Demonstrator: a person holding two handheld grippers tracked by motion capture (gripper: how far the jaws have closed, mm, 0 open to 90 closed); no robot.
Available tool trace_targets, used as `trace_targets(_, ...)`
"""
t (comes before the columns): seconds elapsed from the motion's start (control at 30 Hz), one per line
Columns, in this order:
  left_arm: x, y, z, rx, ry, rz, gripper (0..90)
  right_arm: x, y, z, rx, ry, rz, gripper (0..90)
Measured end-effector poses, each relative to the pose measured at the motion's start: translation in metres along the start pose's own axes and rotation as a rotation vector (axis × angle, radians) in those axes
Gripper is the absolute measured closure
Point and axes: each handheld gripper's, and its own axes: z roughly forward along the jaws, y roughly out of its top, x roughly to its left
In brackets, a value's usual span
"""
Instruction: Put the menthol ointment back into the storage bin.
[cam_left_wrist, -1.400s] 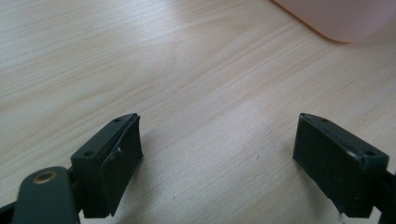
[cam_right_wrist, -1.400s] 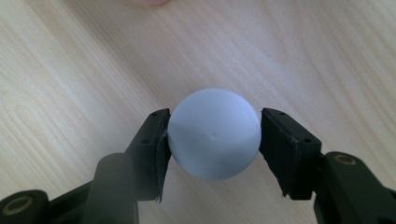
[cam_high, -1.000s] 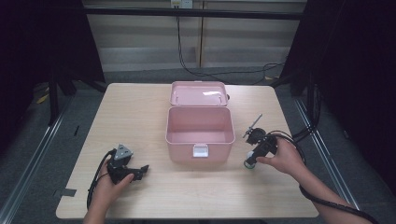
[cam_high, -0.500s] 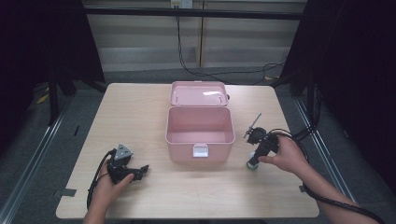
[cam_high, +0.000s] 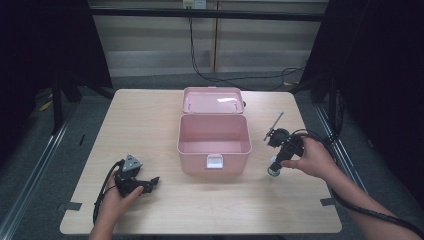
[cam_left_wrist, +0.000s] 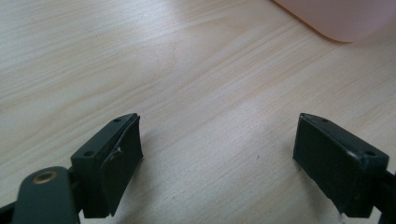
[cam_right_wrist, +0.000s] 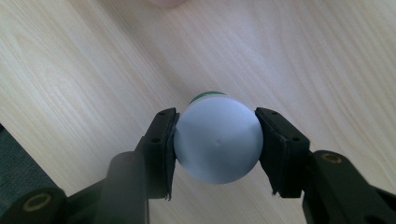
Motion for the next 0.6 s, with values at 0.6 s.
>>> trace_targets(0.6,0.000,0.000,0.000,-0.002,-0.004,-0.007,14.9,-0.006,0.018,-0.046,-0.059,0.016,0.016,50.6)
